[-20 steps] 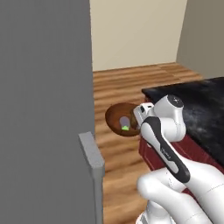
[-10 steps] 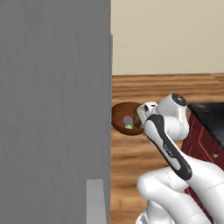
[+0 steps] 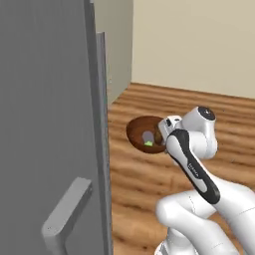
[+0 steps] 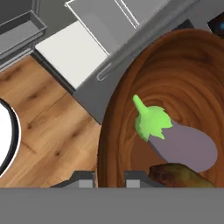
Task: Pick the chicken drumstick and eggplant from their plates and place them in the bowl. Then put the bowl in the fridge.
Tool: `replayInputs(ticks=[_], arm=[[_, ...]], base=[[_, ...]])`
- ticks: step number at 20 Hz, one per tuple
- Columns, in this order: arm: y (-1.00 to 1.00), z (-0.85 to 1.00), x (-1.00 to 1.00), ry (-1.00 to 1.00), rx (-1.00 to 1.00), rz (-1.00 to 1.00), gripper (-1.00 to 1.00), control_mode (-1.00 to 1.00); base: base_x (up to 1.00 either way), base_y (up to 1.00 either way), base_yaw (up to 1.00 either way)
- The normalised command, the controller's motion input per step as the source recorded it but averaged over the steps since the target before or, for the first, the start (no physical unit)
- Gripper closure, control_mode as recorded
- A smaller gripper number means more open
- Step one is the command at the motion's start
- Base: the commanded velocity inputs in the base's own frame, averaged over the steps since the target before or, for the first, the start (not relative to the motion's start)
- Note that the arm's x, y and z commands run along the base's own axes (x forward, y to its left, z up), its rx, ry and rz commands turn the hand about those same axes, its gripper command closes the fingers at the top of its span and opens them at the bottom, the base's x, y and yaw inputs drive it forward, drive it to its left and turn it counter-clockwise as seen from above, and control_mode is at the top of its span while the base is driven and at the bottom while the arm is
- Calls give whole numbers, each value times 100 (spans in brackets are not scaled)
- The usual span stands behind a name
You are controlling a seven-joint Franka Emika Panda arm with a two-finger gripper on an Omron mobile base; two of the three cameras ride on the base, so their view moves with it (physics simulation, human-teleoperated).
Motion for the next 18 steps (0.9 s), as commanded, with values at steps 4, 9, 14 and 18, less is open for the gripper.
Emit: replayInputs(ticks=[4, 9, 14, 18], arm=[[0, 0, 0, 0, 0, 0, 100, 100], [0, 0, 0, 0, 0, 0, 100, 100], [0, 0, 0, 0, 0, 0, 100, 100], [0, 0, 0, 0, 0, 0, 100, 100]], base=[[18, 0, 86], [36, -3, 76], [28, -26, 66], [27, -36, 53]])
